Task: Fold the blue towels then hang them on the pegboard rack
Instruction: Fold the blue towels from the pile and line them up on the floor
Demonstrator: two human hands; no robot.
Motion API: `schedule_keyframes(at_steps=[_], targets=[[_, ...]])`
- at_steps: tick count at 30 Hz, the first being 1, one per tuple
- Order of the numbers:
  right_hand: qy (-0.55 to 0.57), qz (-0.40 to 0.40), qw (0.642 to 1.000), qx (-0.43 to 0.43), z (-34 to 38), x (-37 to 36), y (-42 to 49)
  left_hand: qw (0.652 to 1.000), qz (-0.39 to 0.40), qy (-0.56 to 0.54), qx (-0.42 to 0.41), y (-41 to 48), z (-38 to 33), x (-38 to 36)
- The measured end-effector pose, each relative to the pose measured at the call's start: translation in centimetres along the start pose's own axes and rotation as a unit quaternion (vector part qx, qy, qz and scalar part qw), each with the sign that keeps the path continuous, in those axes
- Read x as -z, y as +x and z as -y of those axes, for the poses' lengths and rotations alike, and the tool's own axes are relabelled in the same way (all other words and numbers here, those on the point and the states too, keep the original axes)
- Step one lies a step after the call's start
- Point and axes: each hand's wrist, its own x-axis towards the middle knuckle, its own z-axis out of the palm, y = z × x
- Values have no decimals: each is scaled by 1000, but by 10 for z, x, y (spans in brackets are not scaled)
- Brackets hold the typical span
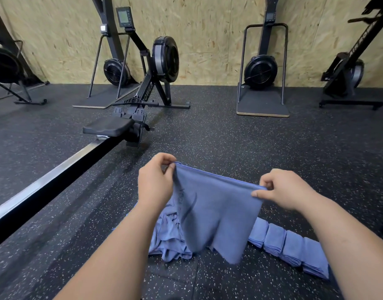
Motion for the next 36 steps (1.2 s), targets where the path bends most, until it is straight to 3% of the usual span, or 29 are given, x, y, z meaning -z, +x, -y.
schedule_keyframes(at_steps=[6, 11, 18, 26, 33, 36], targets=[[-50, -58, 993, -85, -24, 11, -9, 998, -40, -23, 49, 5, 5, 13], [-88, -132, 982, -100, -27, 12, -13, 997, -27, -44, 50, 3, 4, 8], [-22, -239, 963, -120, -30, 7, -11, 992, 57, -82, 77, 6, 14, 3], [60, -348, 931, -94, -31, 16, -14, 993, 56, -78, 75, 6, 9, 0], [177, -333, 923, -76, -20, 23, -16, 998, 7, 4, 63, 4, 4, 1], [171, -300, 937, -52, -23, 22, -16, 998, -7, 11, 63, 4, 3, 2]])
